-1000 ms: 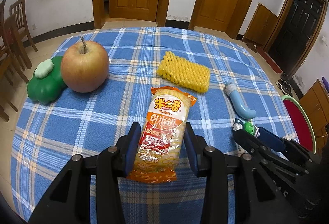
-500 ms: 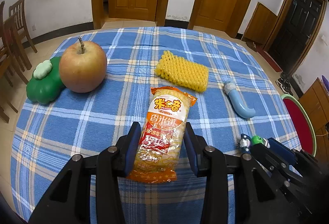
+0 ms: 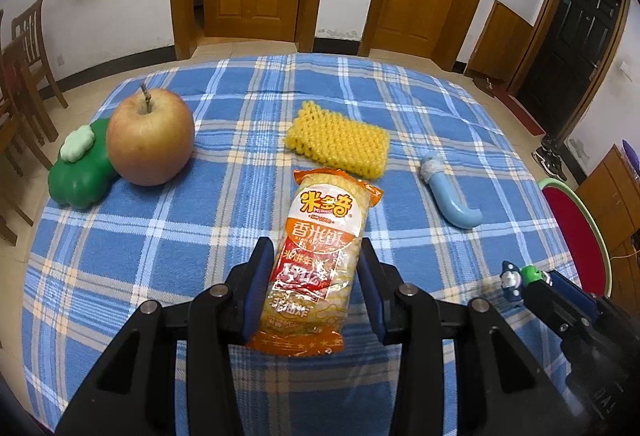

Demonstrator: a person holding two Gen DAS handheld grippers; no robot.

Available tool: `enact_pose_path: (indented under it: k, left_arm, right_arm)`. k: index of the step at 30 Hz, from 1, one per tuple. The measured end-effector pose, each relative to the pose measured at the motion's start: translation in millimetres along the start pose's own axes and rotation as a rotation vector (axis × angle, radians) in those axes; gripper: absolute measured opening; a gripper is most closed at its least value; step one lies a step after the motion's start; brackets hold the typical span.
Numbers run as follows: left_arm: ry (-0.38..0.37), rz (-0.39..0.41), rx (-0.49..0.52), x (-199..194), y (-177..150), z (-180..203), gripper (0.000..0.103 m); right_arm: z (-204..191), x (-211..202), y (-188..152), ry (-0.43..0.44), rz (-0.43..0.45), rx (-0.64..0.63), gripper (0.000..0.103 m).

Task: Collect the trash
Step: 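Carry the orange snack bag and green toy over the red bucket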

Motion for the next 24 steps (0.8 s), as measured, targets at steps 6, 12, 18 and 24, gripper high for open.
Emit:
enact_pose_path:
  k: [6, 12, 18, 24]
  left_arm:
    - [-0.019, 0.008, 0.020, -9, 2, 15, 0.042]
    - [-0.063, 0.000, 0.055, -18, -1, 44, 0.042]
    - [-0.101, -0.008, 0.104, -25, -3, 79, 0.042]
    - [-0.140, -0.018, 0.155, -28, -8, 118, 0.042]
  right_arm:
    - [20, -17, -1, -0.012, 0.030, 0.035, 0.034]
    - [46, -33, -4, -0.034, 0.055, 0.088, 0.034]
    - [74, -52, -4, -0.054, 0.088, 0.142, 0.034]
    - [110, -71, -5, -0.081, 0.122, 0.198, 0.034]
Point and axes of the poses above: each gripper's, at about its wrist camera, not at the fingertips, and x roughly the way its jaws point, z to its right, y to its top, the point moved 10 cm from there along x, roughly the way its jaws point, and after that the axes turned 7 degrees about -x, right-handed, at the moved point
